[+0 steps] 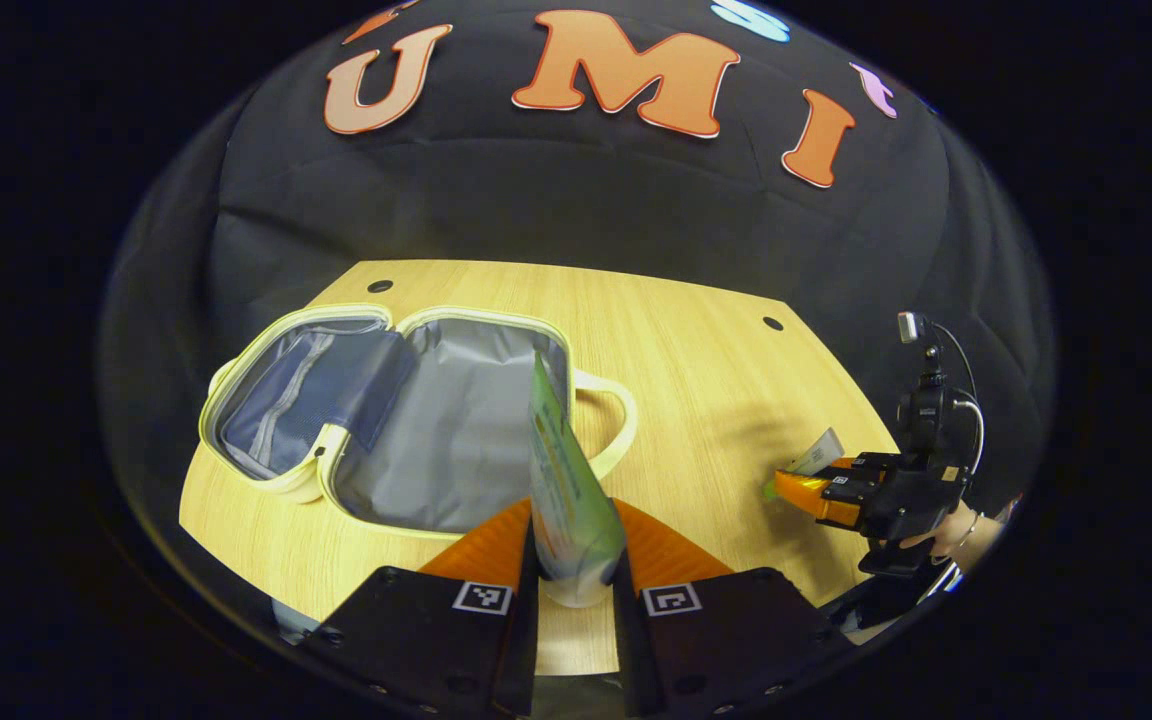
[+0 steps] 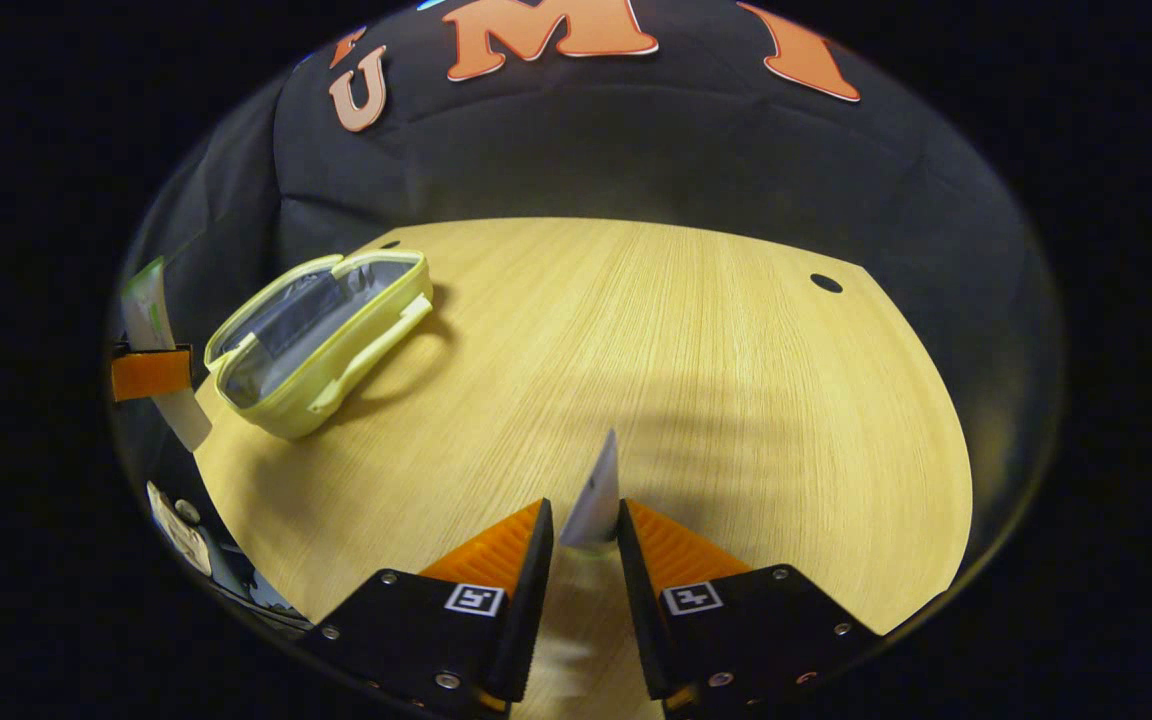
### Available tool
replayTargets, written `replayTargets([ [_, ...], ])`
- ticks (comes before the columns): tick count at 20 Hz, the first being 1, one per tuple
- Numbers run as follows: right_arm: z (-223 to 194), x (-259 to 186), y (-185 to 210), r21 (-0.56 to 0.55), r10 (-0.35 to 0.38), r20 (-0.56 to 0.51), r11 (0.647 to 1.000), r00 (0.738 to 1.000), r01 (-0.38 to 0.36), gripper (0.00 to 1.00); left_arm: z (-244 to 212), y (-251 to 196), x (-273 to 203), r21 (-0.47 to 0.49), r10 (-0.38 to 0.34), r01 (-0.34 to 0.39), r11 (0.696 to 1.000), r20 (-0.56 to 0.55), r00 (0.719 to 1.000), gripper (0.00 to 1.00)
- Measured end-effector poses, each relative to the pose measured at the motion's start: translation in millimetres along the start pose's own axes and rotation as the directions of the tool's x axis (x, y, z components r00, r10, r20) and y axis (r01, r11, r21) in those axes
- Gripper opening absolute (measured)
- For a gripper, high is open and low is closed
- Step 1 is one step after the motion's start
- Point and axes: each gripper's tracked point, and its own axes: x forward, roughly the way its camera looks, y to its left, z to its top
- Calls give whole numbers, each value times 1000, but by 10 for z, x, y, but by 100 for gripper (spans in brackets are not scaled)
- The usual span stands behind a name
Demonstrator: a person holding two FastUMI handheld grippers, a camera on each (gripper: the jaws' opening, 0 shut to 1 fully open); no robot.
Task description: First open the suitcase, pack the skin care products into it, and then close the suitcase.
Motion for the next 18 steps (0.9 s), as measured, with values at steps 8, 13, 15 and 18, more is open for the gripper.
replayTargets([
  [8,285,-379,265,77,62,-40,995,997,-59,31,152,189,-165,-12,-61,61,998,-44,997,33],
  [13,772,-736,738,130,140,-27,982,990,-136,31,485,474,-237,28,-152,157,987,-128,980,33],
  [15,949,-815,987,154,171,-5,974,985,-168,31,565,645,-141,58,-178,192,980,-188,966,33],
  [18,1046,-836,1360,213,183,22,960,983,-184,31,625,926,79,85,-190,227,970,-311,931,33],
])
